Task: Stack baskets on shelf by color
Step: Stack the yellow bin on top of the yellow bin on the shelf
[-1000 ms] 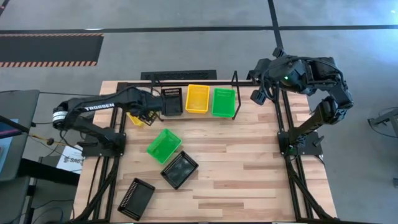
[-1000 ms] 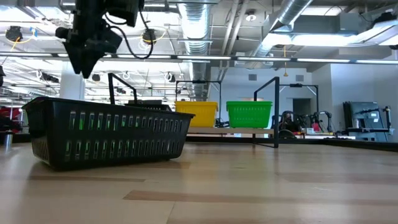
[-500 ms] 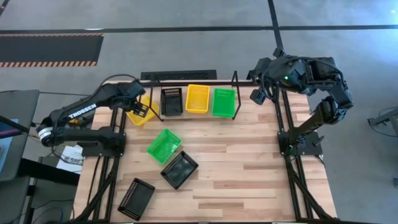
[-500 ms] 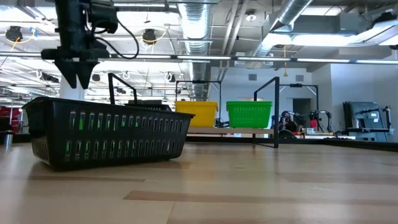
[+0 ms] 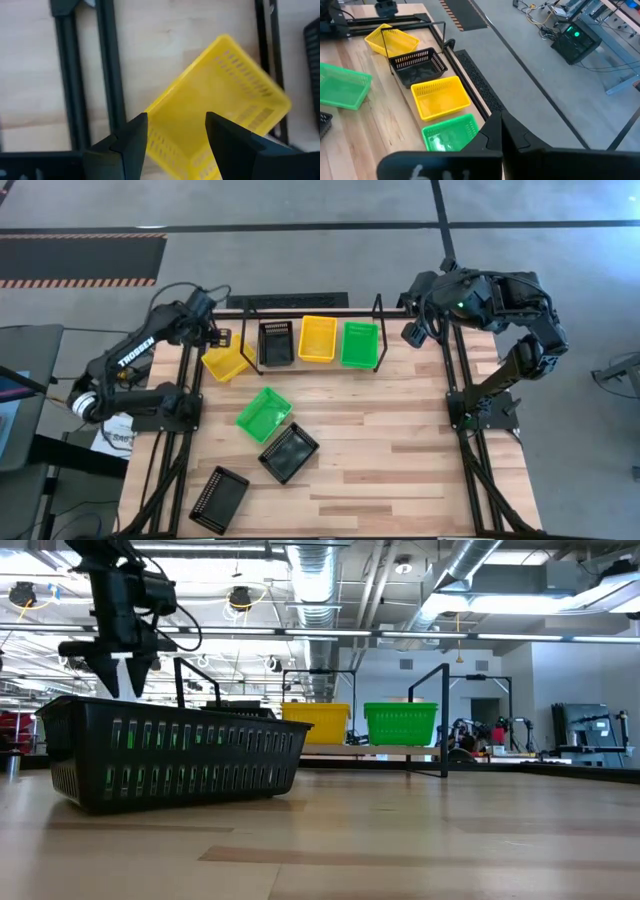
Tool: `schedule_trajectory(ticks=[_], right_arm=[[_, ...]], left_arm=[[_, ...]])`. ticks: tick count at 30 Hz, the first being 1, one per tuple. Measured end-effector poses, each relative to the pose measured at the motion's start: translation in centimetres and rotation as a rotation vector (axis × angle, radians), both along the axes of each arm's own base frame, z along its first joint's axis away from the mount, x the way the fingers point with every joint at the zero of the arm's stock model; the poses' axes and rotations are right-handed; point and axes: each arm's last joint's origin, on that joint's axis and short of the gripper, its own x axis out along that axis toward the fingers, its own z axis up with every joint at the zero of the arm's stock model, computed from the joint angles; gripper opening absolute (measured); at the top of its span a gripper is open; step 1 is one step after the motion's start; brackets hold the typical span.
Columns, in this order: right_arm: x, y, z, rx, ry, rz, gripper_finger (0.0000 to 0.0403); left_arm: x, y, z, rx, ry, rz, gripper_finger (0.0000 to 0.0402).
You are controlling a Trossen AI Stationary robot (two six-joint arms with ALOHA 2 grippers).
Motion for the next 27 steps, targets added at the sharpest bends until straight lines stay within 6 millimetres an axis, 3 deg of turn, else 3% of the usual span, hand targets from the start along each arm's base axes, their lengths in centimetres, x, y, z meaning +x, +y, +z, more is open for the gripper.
schedule_trajectory(ticks=[6,20,27], right_arm=[[0.0,0.0,0.0,0.0,0.0,0.0,0.0006],[0.0,0.0,0.0,0.002,-0.001,-0.001,0.0006],[0.0,0.0,0.0,0.009,-0.002,0.008,0.0006]], left_arm=[[-0.3,2.1,-1.3,-0.062,-0.027,-0.019,0.0187],[0.2,3.2,-4.3,-0.256,0.114,-0.054,0.0187],[0.6,4.1,-6.1,-0.317,0.199,0.01,0.0187]])
